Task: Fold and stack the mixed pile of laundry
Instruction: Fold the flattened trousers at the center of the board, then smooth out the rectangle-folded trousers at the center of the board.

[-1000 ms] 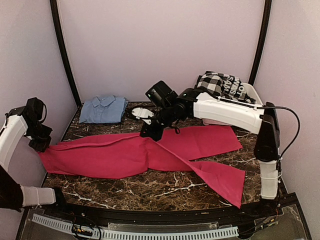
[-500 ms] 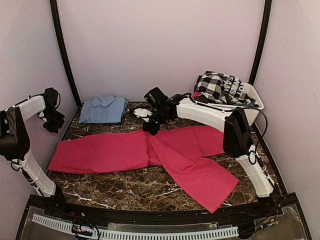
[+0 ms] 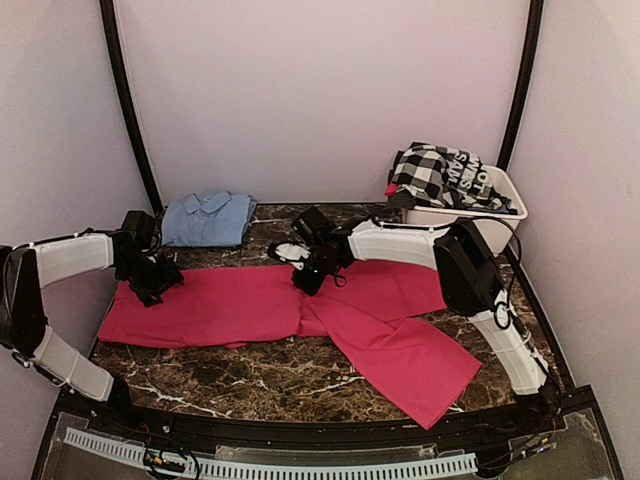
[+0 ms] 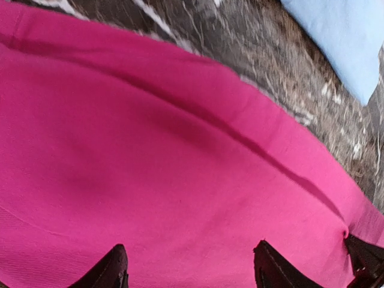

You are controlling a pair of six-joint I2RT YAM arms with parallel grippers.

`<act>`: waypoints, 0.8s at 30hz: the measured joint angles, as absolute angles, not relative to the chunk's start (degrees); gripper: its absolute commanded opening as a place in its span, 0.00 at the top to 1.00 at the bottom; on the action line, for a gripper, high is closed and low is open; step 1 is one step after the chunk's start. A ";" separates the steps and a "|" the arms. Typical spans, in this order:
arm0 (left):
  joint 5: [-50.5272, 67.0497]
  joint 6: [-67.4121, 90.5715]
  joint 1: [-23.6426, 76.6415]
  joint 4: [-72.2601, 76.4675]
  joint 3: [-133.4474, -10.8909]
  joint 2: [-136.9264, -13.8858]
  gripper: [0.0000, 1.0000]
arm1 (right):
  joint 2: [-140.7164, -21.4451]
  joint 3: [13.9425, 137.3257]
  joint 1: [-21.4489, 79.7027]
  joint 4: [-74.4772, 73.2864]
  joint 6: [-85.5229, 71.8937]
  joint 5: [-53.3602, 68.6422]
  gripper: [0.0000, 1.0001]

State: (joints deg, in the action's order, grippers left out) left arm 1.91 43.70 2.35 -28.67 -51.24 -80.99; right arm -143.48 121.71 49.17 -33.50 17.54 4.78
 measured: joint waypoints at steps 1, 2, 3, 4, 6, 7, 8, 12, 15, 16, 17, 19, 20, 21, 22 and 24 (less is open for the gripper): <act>2.42 43.44 3.01 -28.53 -50.17 -81.23 0.30 | -142.21 119.52 49.17 -32.86 16.49 5.26 1.00; 2.92 43.09 3.75 -28.42 -49.43 -81.67 0.30 | -140.70 116.55 49.19 -32.03 15.44 5.69 1.00; 3.18 42.70 4.08 -28.29 -49.19 -82.13 0.30 | -139.39 114.43 49.25 -31.38 14.50 6.11 1.00; 3.46 42.35 4.14 -28.08 -49.10 -82.85 0.31 | -137.71 111.57 49.36 -30.70 13.45 6.72 1.00; 3.55 41.50 4.14 -27.16 -49.21 -84.90 0.31 | -133.88 105.25 49.47 -29.69 10.83 8.16 1.00; 3.55 41.04 4.12 -26.85 -49.45 -86.41 0.31 | -133.14 104.16 49.67 -29.78 10.17 8.43 1.00; 3.53 40.66 4.08 -26.70 -49.82 -87.81 0.31 | -132.03 102.37 49.93 -29.58 8.99 9.10 1.00; 3.44 38.72 4.03 -27.03 -54.94 -95.07 0.33 | -129.21 97.89 51.94 -28.99 4.71 11.55 1.00; 3.66 37.28 3.97 -26.65 -61.30 -100.79 0.34 | -128.25 96.27 54.43 -28.80 1.32 14.24 1.00; 3.81 36.77 3.90 -26.52 -63.33 -102.48 0.35 | -128.11 96.09 55.05 -28.86 0.49 14.76 1.00; 3.97 36.40 3.81 -26.30 -64.79 -103.61 0.36 | -127.98 96.05 55.48 -28.97 -0.10 15.05 1.00; 4.49 35.59 3.40 -25.78 -67.72 -105.89 0.36 | -127.44 96.03 56.01 -29.89 -1.17 15.40 1.00; 4.47 35.09 3.16 -25.74 -68.90 -106.67 0.37 | -127.00 96.03 55.88 -30.52 -1.48 15.49 1.00; 4.34 34.65 2.92 -25.71 -69.97 -107.33 0.37 | -126.50 96.05 55.51 -31.16 -1.69 15.55 1.00; 4.12 34.17 2.72 -25.74 -70.89 -107.74 0.36 | -125.89 96.12 54.96 -31.86 -1.89 15.62 1.00; 3.88 33.43 2.46 -25.76 -71.99 -107.74 0.35 | -124.73 96.97 53.52 -33.30 -1.98 15.73 1.00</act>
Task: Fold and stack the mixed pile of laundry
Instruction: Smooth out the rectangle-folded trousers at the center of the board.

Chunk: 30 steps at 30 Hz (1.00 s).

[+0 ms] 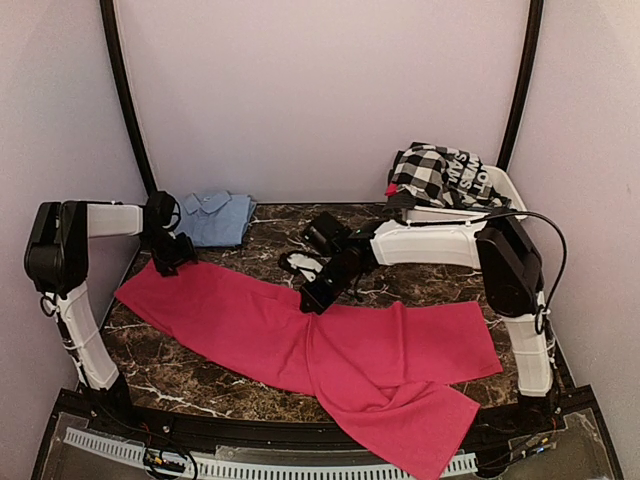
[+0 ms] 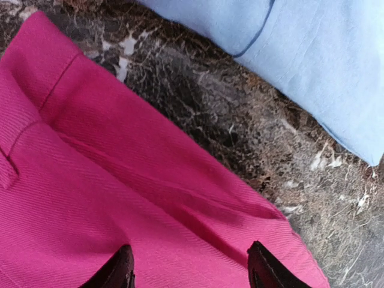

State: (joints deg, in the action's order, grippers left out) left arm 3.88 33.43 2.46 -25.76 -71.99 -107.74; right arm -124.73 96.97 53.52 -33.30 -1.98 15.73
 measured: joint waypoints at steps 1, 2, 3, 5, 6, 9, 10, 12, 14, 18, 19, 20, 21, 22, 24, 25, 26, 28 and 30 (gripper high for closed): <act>3.86 33.12 2.46 -25.41 -72.10 -107.26 0.35 | -124.42 97.65 52.86 -33.76 -1.96 15.79 1.00; 3.73 32.91 2.42 -25.39 -72.03 -106.50 0.34 | -124.31 98.76 52.10 -34.20 -1.96 15.84 1.00; 3.64 32.64 2.44 -25.21 -71.59 -105.27 0.33 | -124.31 99.83 51.44 -34.39 -1.89 15.88 1.00; 3.75 32.12 2.90 -24.53 -69.63 -100.99 0.32 | -124.51 101.95 49.98 -34.63 -1.80 16.58 1.00; 3.97 31.86 3.40 -23.83 -68.14 -98.17 0.32 | -124.84 103.13 49.23 -34.76 -1.78 17.10 1.00; 3.90 31.29 6.20 -22.94 -64.90 -90.17 0.31 | -127.22 107.37 47.05 -34.89 -1.78 18.52 1.00; 3.88 31.29 7.09 -22.81 -64.62 -88.68 0.31 | -128.22 108.68 46.59 -35.14 -1.72 18.70 1.00; 4.03 31.64 8.84 -22.35 -64.60 -87.13 0.32 | -131.52 113.10 45.78 -36.42 -1.50 19.18 1.00; 4.36 32.40 9.78 -21.93 -64.60 -88.09 0.32 | -135.02 117.12 45.23 -37.41 -1.39 19.25 1.00; 3.81 33.93 9.78 -21.54 -64.55 -95.44 0.33 | -140.35 122.87 45.17 -40.10 -1.61 18.17 0.90; 3.42 34.24 9.76 -21.58 -64.58 -97.97 0.34 | -141.05 123.46 45.17 -40.75 -1.91 17.76 0.85; 2.59 34.63 9.76 -21.76 -64.64 -100.40 0.34 | -141.45 123.57 45.17 -41.19 -2.04 16.91 0.77; 1.91 34.98 9.63 -22.11 -64.71 -102.56 0.34 | -141.53 123.26 45.17 -41.85 -1.93 16.19 0.66; 1.13 35.20 9.39 -22.52 -64.77 -104.36 0.36 | -141.34 122.85 45.15 -42.28 -2.68 15.59 0.58; 0.16 35.90 9.13 -22.44 -66.26 -105.19 0.37 | -138.45 117.58 44.99 -41.19 -3.27 14.85 0.43; -0.14 36.27 8.49 -22.39 -66.65 -105.56 0.40 | -135.76 113.27 44.88 -40.45 -3.44 14.81 0.39; -0.40 36.47 7.81 -22.39 -66.78 -105.95 0.45 | -133.32 110.19 44.77 -40.58 -4.54 14.72 0.35; -0.45 36.99 5.63 -22.35 -67.26 -106.48 0.45 | -125.73 101.75 44.27 -39.62 -5.50 14.79 0.33; 0.16 37.15 2.57 -22.15 -67.59 -106.87 0.46 | -117.91 95.48 43.42 -38.63 -6.66 15.05 0.33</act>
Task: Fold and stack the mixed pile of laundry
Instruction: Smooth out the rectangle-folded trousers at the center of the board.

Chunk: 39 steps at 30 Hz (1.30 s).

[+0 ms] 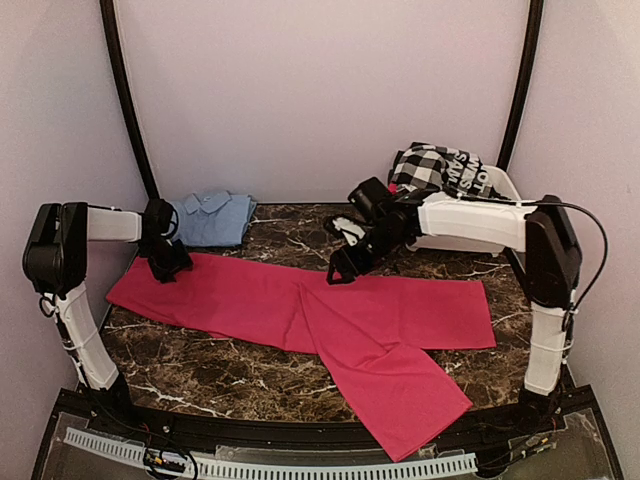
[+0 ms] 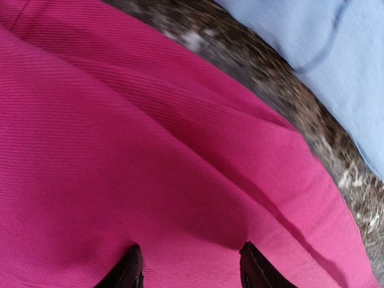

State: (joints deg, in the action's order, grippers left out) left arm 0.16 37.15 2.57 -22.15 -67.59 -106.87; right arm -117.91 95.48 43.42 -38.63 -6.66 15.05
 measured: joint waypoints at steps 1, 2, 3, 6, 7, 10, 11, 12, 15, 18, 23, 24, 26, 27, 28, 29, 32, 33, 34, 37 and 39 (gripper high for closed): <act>0.25 37.26 1.26 -22.11 -67.72 -106.94 0.46 | -113.47 92.58 42.85 -38.06 -7.09 15.25 0.33; 0.36 37.30 -0.56 -22.17 -67.96 -107.11 0.46 | -108.95 89.91 42.19 -37.23 -7.77 15.42 0.33; 0.38 37.30 -2.31 -22.26 -68.31 -107.31 0.46 | -104.68 87.48 41.60 -36.29 -8.32 15.55 0.33; -0.14 37.08 -6.04 -23.05 -69.49 -107.94 0.41 | -94.80 80.84 40.05 -33.76 -10.02 15.97 0.33; -0.45 36.80 -6.68 -23.16 -69.76 -108.01 0.36 | -92.03 78.35 39.72 -33.41 -10.59 16.34 0.34; -2.07 34.54 -5.91 -23.22 -69.82 -107.02 0.30 | -86.43 71.44 39.44 -33.54 -12.40 17.50 0.35; -2.48 33.28 -4.56 -23.03 -69.65 -106.28 0.29 | -85.19 69.67 39.22 -33.87 -12.80 17.98 0.35; -2.96 32.10 -1.96 -22.72 -69.38 -104.77 0.29 | -83.50 67.33 38.98 -34.20 -13.28 18.57 0.36; -2.39 30.04 9.69 -21.34 -69.19 -98.52 0.28 | -78.59 62.43 37.17 -36.47 -14.48 20.03 0.42; 0.78 29.50 21.91 -18.24 -67.40 -91.15 0.29 | -72.10 58.81 35.99 -37.69 -15.64 22.87 0.49; 6.48 30.98 29.65 -17.21 -61.43 -84.29 0.30 | -63.81 56.31 49.28 -38.11 -16.51 23.35 0.50; 6.63 31.27 29.41 -17.41 -60.82 -84.33 0.30 | -63.44 55.99 54.33 -38.06 -16.95 23.07 0.50; 6.66 31.94 28.95 -18.15 -59.90 -85.21 0.30 | -64.36 55.29 62.76 -38.09 -17.96 21.82 0.51; 6.70 32.16 28.71 -18.44 -59.79 -85.69 0.30 | -65.78 55.00 67.13 -38.28 -18.46 20.86 0.52; 6.70 32.36 28.51 -18.50 -59.79 -86.11 0.30 | -67.72 54.85 70.74 -38.61 -18.87 19.90 0.53; 6.70 32.49 28.42 -18.48 -59.81 -86.35 0.30 | -70.17 54.81 74.00 -38.94 -19.27 19.07 0.54; 7.05 33.04 28.40 -18.55 -60.07 -86.98 0.30 | -77.60 54.72 81.91 -39.42 -20.14 16.62 0.55; 7.11 33.06 28.40 -18.52 -60.20 -87.11 0.30 | -79.59 54.48 84.23 -39.44 -20.45 16.19 0.56; 7.25 33.19 28.40 -18.61 -60.51 -87.39 0.30 | -80.64 54.08 85.84 -39.40 -20.67 15.79 0.56; 7.73 33.23 28.40 -18.52 -61.17 -88.07 0.30 | -81.32 52.01 89.52 -39.72 -21.10 15.38 0.57; 7.77 33.23 28.40 -18.59 -61.17 -88.20 0.30 | -81.58 51.29 90.02 -39.92 -21.17 14.70 0.60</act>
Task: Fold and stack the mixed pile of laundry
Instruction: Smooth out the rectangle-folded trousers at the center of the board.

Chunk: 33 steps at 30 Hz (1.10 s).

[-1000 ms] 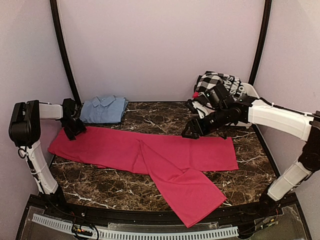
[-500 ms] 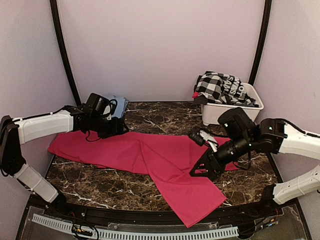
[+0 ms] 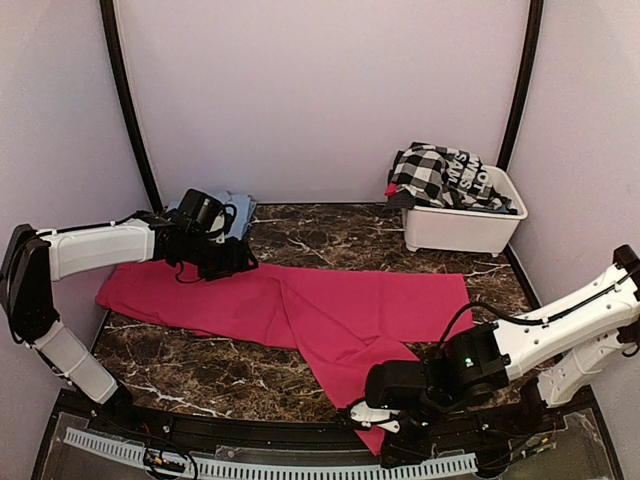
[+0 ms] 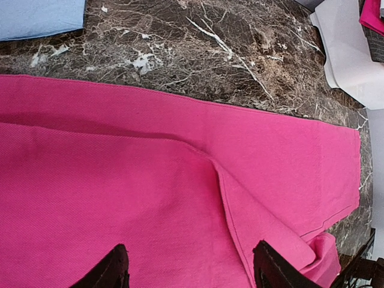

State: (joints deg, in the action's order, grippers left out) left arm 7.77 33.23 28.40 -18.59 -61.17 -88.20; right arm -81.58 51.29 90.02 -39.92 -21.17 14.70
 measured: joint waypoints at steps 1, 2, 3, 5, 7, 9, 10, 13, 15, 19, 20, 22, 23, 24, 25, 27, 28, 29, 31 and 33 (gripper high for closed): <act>7.79 33.23 28.40 -18.59 -61.17 -88.29 0.30 | -81.95 51.31 90.11 -39.94 -21.08 14.28 0.60; 7.79 33.23 28.40 -18.61 -61.17 -88.33 0.30 | -82.54 51.46 90.24 -39.92 -21.04 13.72 0.60; 7.77 33.23 28.40 -18.61 -61.17 -88.36 0.30 | -83.68 51.90 90.35 -39.97 -21.06 12.73 0.60; 7.73 33.21 28.40 -18.61 -61.17 -88.38 0.30 | -86.76 52.80 90.61 -39.83 -21.02 10.90 0.60; 7.62 33.21 28.40 -18.63 -61.17 -88.38 0.30 | -89.38 53.06 90.83 -39.53 -20.84 9.28 0.61; 7.42 33.17 28.40 -18.74 -61.17 -88.38 0.30 | -91.11 53.17 90.87 -39.62 -20.62 8.34 0.61; 7.29 33.17 28.40 -18.98 -61.28 -88.38 0.30 | -91.94 53.34 90.89 -39.62 -20.49 7.81 0.62; 6.92 33.10 28.40 -19.20 -61.67 -88.38 0.30 | -93.69 53.65 90.94 -39.48 -20.43 6.79 0.64; 6.79 33.08 28.40 -19.18 -61.73 -88.38 0.30 | -94.70 54.52 91.02 -39.92 -20.29 5.96 0.68; 6.57 33.01 28.40 -19.22 -61.73 -88.38 0.30 | -97.14 56.88 91.07 -41.34 -20.58 3.57 0.87; 6.52 32.97 28.40 -19.25 -61.73 -88.38 0.30 | -97.60 57.49 91.05 -41.78 -20.43 2.92 0.92; 6.39 32.75 28.40 -19.33 -61.73 -88.38 0.30 | -97.95 58.30 91.13 -42.26 -21.17 1.32 1.00; 6.37 32.60 28.40 -19.40 -61.73 -88.38 0.30 | -98.00 58.54 91.18 -42.74 -21.56 0.30 1.00; 6.35 32.51 28.40 -19.44 -61.73 -88.38 0.30 | -97.97 58.81 91.18 -43.38 -21.85 -0.62 1.00; 6.35 32.34 28.40 -19.44 -61.73 -88.40 0.30 | -97.82 59.22 91.09 -44.25 -22.00 -1.69 1.00; 6.35 32.12 28.40 -19.42 -61.76 -88.49 0.30 | -96.71 60.14 90.61 -46.13 -22.26 -3.88 1.00; 6.35 32.08 28.40 -19.42 -61.76 -88.53 0.30 | -95.50 60.69 90.04 -47.22 -22.48 -4.93 1.00; 6.35 32.05 28.40 -19.42 -61.76 -88.60 0.29 | -94.21 61.14 89.25 -48.07 -22.65 -5.82 1.00; 6.37 31.92 28.40 -19.40 -61.80 -88.79 0.30 | -90.65 62.35 86.21 -50.02 -23.09 -8.23 1.00; 6.35 31.81 28.38 -19.42 -61.89 -89.03 0.30 | -86.63 63.48 81.49 -51.57 -23.46 -10.81 1.00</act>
State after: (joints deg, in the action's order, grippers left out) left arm 6.35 31.81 28.38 -19.42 -61.89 -89.03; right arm -86.63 63.48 81.49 -51.57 -23.46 -10.81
